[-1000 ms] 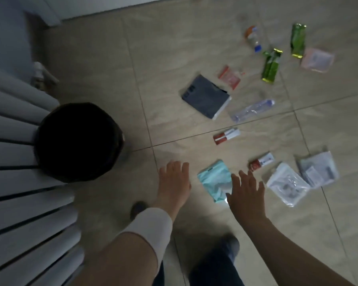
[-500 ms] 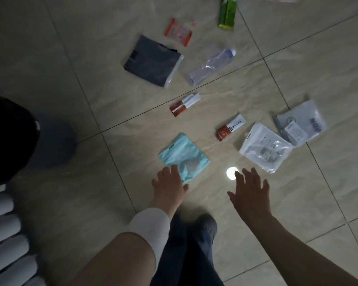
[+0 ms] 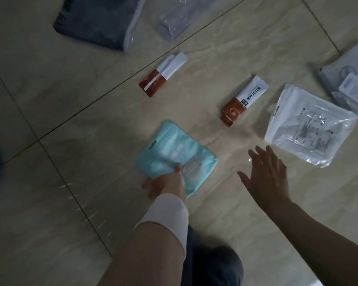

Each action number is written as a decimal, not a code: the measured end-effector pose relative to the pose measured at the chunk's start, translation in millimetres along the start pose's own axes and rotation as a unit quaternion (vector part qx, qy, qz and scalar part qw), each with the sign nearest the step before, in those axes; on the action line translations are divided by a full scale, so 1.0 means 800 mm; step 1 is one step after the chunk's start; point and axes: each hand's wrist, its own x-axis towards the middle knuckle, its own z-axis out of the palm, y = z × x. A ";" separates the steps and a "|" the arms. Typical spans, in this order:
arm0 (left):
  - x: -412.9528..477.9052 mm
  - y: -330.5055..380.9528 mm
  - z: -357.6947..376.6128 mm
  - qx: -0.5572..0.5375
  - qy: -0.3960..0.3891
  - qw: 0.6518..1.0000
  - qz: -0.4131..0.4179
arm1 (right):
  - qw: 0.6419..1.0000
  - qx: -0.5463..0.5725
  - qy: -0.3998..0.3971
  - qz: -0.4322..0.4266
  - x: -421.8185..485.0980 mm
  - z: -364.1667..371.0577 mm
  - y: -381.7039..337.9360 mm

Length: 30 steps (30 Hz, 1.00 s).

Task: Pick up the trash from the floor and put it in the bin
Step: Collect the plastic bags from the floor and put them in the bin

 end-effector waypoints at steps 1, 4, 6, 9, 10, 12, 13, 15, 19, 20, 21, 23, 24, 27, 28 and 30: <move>0.003 0.002 0.000 -0.020 0.005 1.000 0.003 | 1.000 0.011 0.001 0.007 0.000 -0.001 0.001; -0.007 0.008 -0.022 -0.027 0.007 0.999 0.035 | 0.998 0.038 -0.008 0.040 -0.014 -0.027 0.004; -0.038 0.014 -0.045 0.012 -0.008 0.998 0.064 | 0.995 0.060 -0.016 0.076 -0.031 -0.057 0.009; -0.108 0.035 -0.085 0.093 -0.073 0.987 0.112 | 0.985 0.099 -0.026 0.141 -0.062 -0.115 0.019; -0.132 0.044 -0.097 0.136 -0.097 0.977 0.128 | 0.978 0.119 -0.024 0.169 -0.071 -0.136 0.023; -0.172 0.066 -0.116 0.199 -0.122 0.960 0.152 | 0.962 0.160 -0.024 0.222 -0.082 -0.176 0.031; -0.188 0.079 -0.123 0.222 -0.126 0.953 0.164 | 0.954 0.176 -0.026 0.242 -0.084 -0.191 0.036; -0.208 0.106 -0.126 0.257 -0.122 0.941 0.183 | 0.940 0.204 -0.032 0.270 -0.076 -0.213 0.051; -0.222 0.175 -0.102 0.259 -0.122 0.939 0.192 | 0.908 0.269 -0.046 0.318 -0.044 -0.232 0.094; -0.221 0.190 -0.093 0.257 -0.127 0.938 0.197 | 0.905 0.274 -0.047 0.323 -0.034 -0.234 0.105; -0.220 0.203 -0.083 0.261 -0.128 0.935 0.204 | 0.900 0.276 -0.048 0.332 -0.025 -0.234 0.116; -0.215 0.221 -0.059 0.250 -0.127 0.937 0.211 | 0.891 0.284 -0.045 0.351 -0.008 -0.229 0.139; -0.211 0.226 -0.045 0.243 -0.131 0.938 0.209 | 0.888 0.286 -0.044 0.357 0.001 -0.222 0.150; -0.192 0.241 0.001 0.242 -0.156 0.933 0.215 | 0.867 0.308 -0.030 0.391 0.039 -0.177 0.178; -0.180 0.247 0.017 0.239 -0.169 0.931 0.220 | 0.852 0.319 -0.023 0.414 0.056 -0.156 0.184; -0.150 0.260 0.048 0.227 -0.194 0.924 0.238 | 0.820 0.340 -0.008 0.460 0.090 -0.109 0.193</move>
